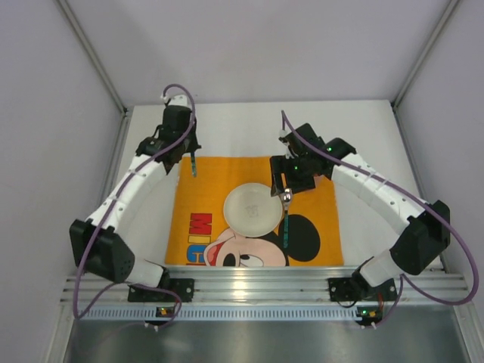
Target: Set the dinner table for one person
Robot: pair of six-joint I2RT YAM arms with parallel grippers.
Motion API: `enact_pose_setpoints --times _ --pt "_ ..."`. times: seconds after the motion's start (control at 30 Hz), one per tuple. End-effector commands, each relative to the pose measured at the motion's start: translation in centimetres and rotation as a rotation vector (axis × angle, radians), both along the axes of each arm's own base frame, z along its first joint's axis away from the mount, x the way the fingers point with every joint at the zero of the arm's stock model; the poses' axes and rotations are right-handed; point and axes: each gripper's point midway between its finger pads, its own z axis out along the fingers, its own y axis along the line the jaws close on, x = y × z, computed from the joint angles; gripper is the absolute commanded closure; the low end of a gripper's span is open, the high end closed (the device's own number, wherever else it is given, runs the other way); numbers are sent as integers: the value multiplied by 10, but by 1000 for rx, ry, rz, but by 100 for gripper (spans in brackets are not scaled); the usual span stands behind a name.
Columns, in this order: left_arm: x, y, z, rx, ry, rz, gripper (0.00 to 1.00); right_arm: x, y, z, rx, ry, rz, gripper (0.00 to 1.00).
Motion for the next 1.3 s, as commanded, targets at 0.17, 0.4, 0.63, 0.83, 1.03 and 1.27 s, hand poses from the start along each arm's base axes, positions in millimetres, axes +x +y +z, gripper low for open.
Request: enact_pose_setpoints --times 0.17,0.4,0.63,0.83,1.03,1.27 --pt "-120 -5 -94 -105 260 -31 100 13 15 9 38 -82 67 24" --pt "-164 -37 -157 -168 384 -135 100 9 13 10 54 -93 76 11" --pt "-158 -49 -185 -142 429 -156 100 -3 -2 10 44 -113 61 7" --pt "-156 -49 -183 -104 422 -157 43 -7 -13 13 48 -145 35 3" --pt "-122 0 -118 112 219 -9 5 -8 -16 48 139 -286 13 0" --pt "-81 46 -88 296 -126 64 1 -11 -36 101 319 -591 -84 0"
